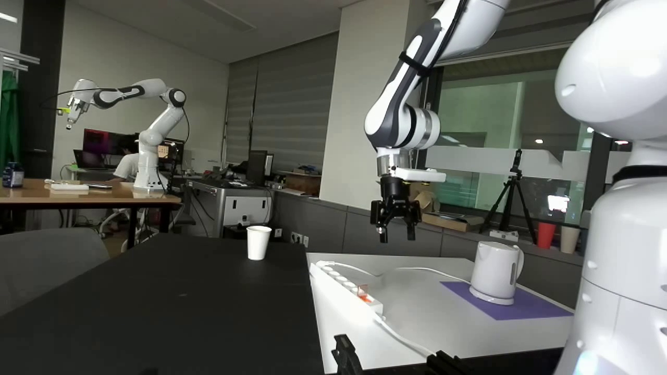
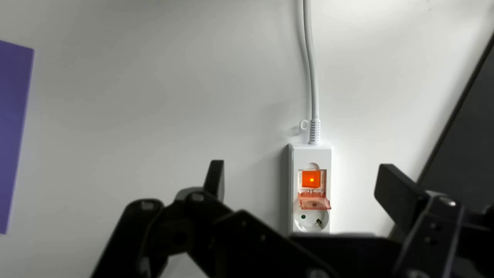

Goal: Turn off the main switch on the adapter

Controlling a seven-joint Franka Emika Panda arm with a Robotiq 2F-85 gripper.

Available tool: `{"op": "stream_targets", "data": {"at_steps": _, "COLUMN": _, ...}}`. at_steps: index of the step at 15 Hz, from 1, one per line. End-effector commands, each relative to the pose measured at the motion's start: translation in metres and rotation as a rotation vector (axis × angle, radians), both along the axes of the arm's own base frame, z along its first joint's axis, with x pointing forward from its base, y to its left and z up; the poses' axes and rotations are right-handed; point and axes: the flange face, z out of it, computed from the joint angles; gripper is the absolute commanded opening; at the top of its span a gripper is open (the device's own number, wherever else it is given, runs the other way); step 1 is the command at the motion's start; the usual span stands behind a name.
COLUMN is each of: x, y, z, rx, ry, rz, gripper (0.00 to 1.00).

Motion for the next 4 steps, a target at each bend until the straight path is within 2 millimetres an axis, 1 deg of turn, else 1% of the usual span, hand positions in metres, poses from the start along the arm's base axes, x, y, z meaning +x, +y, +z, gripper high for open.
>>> {"op": "stream_targets", "data": {"at_steps": 1, "x": 0.0003, "y": -0.0001, "z": 0.0006, "rx": 0.000, "ry": 0.009, "rz": 0.004, "gripper": 1.00}}
{"op": "stream_targets", "data": {"at_steps": 4, "x": 0.0006, "y": -0.0001, "z": 0.0002, "rx": 0.000, "ry": 0.014, "rz": 0.009, "gripper": 1.00}}
